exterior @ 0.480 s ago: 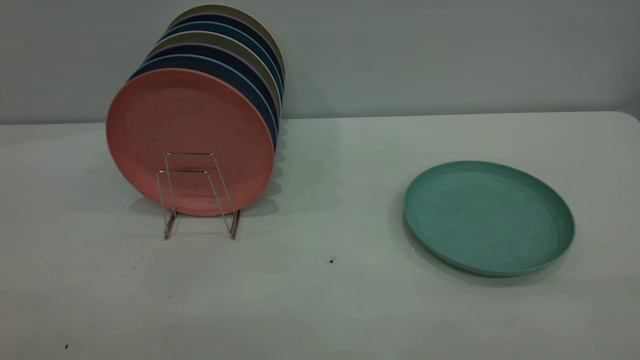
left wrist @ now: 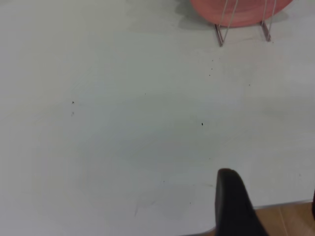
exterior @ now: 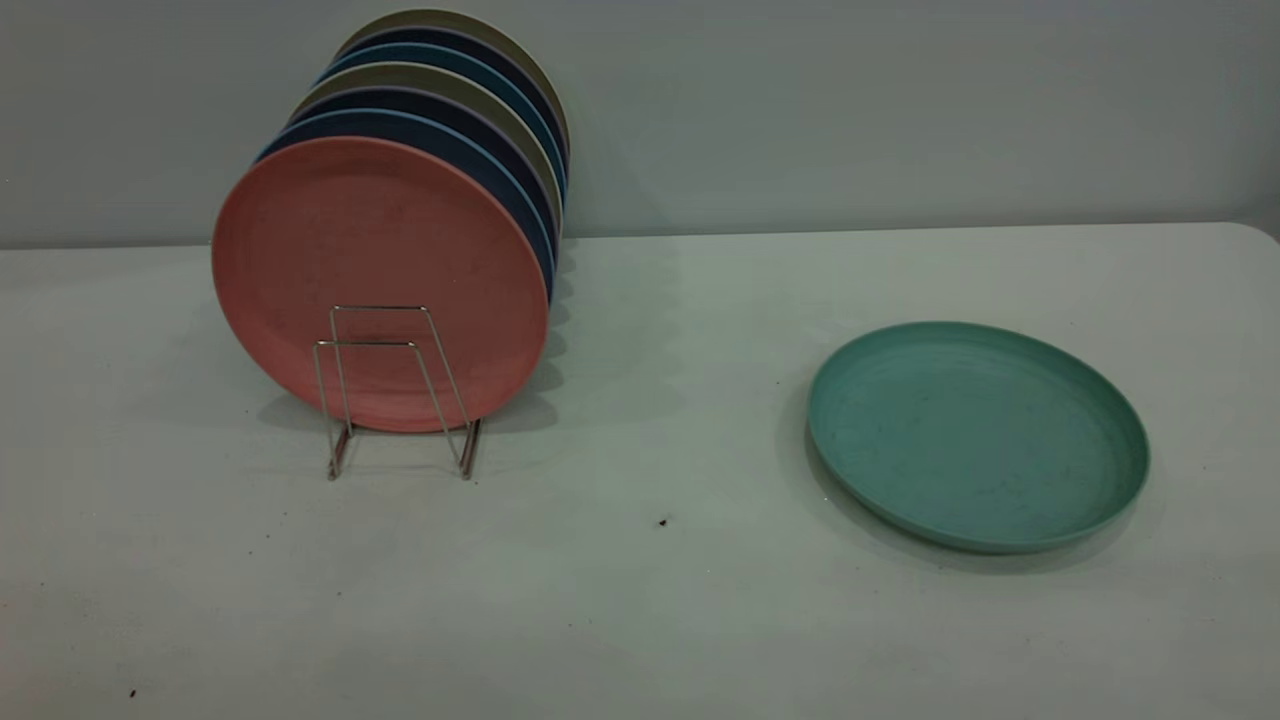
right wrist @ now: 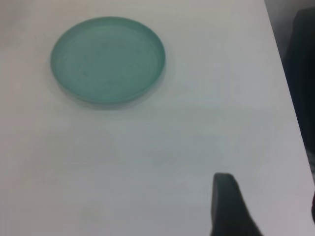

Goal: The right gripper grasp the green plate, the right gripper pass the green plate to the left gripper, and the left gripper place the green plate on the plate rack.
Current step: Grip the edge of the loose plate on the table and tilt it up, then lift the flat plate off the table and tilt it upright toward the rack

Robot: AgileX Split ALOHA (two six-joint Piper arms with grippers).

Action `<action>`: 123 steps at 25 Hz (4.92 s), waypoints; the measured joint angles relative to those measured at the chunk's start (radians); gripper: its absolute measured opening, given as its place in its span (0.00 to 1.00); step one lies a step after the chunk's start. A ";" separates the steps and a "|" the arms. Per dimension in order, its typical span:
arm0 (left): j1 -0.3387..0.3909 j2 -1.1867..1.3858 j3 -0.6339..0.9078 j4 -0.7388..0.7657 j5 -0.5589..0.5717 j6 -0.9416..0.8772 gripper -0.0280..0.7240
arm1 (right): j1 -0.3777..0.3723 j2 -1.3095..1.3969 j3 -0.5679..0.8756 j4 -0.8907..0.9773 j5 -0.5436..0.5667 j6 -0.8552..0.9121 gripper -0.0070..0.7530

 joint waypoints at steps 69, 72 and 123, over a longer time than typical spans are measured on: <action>-0.340 1.814 -0.669 -0.541 -0.564 0.377 0.76 | -0.143 1.910 -0.400 1.003 -0.553 -0.855 0.71; -0.388 1.924 -0.745 -0.569 -0.574 0.379 0.76 | -0.213 1.997 -0.437 1.071 -0.527 -0.905 0.71; -0.487 2.103 -0.848 -0.681 -0.774 0.380 0.53 | -0.036 2.333 -0.747 1.411 -0.145 -1.299 0.03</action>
